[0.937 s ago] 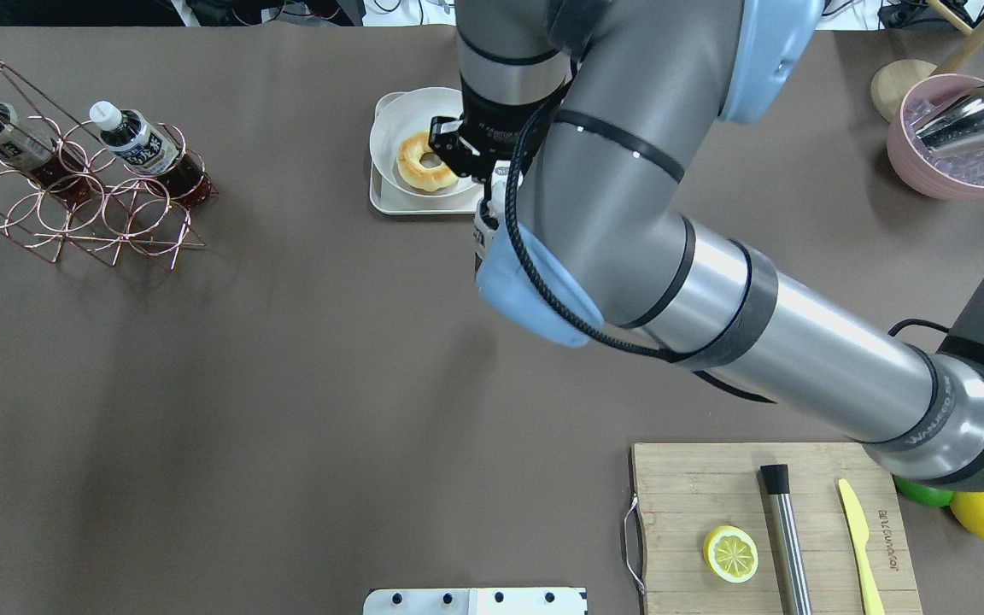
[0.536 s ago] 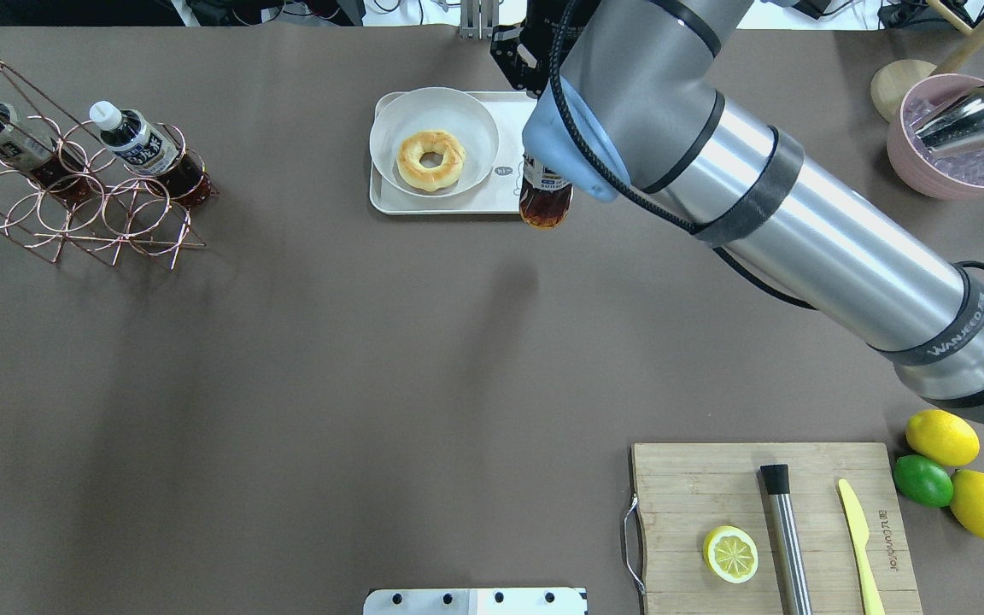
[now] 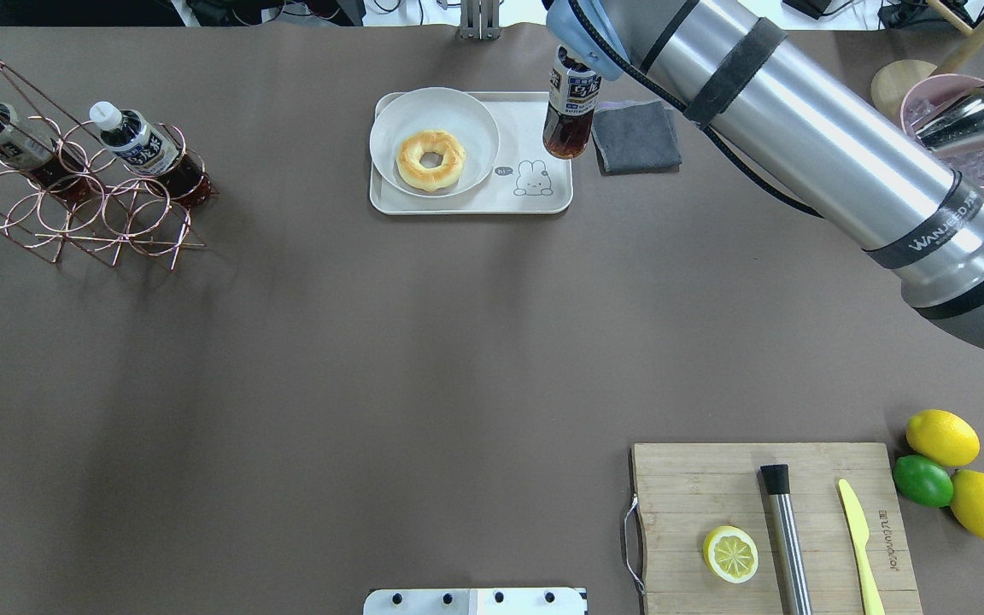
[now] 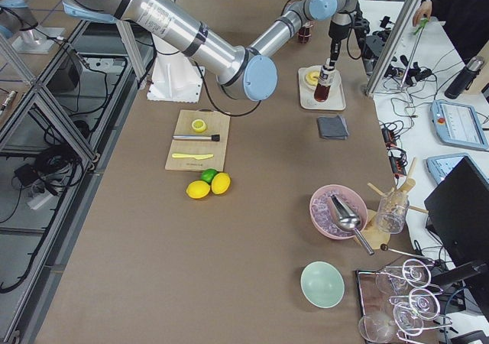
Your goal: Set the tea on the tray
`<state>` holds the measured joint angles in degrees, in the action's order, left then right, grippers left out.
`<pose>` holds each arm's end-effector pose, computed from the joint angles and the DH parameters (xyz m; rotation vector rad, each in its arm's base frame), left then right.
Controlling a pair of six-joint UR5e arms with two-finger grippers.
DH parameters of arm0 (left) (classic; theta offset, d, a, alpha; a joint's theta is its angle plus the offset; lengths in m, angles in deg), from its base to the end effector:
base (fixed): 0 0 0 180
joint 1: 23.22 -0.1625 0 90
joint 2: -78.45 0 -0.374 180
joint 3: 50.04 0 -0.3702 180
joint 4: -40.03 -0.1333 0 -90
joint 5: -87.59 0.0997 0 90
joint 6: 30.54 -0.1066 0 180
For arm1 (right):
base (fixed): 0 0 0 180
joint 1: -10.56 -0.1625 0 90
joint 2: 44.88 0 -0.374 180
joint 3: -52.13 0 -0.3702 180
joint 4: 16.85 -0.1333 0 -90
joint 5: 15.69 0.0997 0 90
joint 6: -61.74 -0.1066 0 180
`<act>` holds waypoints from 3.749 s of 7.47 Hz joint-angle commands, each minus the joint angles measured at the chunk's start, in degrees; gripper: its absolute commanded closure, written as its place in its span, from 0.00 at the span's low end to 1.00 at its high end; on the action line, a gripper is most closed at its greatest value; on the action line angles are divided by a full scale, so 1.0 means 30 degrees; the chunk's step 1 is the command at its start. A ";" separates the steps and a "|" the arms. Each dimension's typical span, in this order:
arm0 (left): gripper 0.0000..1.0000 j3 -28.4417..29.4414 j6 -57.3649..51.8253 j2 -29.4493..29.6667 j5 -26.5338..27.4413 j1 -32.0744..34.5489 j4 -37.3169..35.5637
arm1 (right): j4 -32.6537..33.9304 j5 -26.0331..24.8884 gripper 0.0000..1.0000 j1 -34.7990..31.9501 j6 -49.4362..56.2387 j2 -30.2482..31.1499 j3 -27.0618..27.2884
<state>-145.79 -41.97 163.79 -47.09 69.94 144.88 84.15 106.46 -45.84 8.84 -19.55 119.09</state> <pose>-0.0834 -0.4525 0.5737 0.3609 0.7365 0.2446 -0.3493 -0.6642 0.1034 0.0038 -0.7556 0.1707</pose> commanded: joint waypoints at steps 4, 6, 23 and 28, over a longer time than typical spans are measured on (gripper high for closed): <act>0.02 0.0273 0.0001 0.0437 0.0040 -0.0086 -0.0029 | -0.1732 -0.0168 1.00 0.0895 -0.0210 -0.0885 -0.2340; 0.02 0.0507 -0.0058 0.0643 0.0040 -0.0086 0.0000 | -0.1906 -0.0403 1.00 0.1133 -0.0181 -0.0885 -0.2398; 0.02 0.0742 -0.0058 0.0995 0.0040 -0.0086 0.0000 | 0.7268 -0.1195 0.00 0.1688 0.0022 0.0337 0.6546; 0.02 0.0625 -0.0146 0.0761 0.0011 -0.0057 0.0000 | 0.8610 -0.2719 0.00 -0.0410 0.8937 1.1612 1.4535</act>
<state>-143.84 -42.32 166.23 -47.08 69.76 144.88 109.24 99.11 -43.08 24.36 7.25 160.59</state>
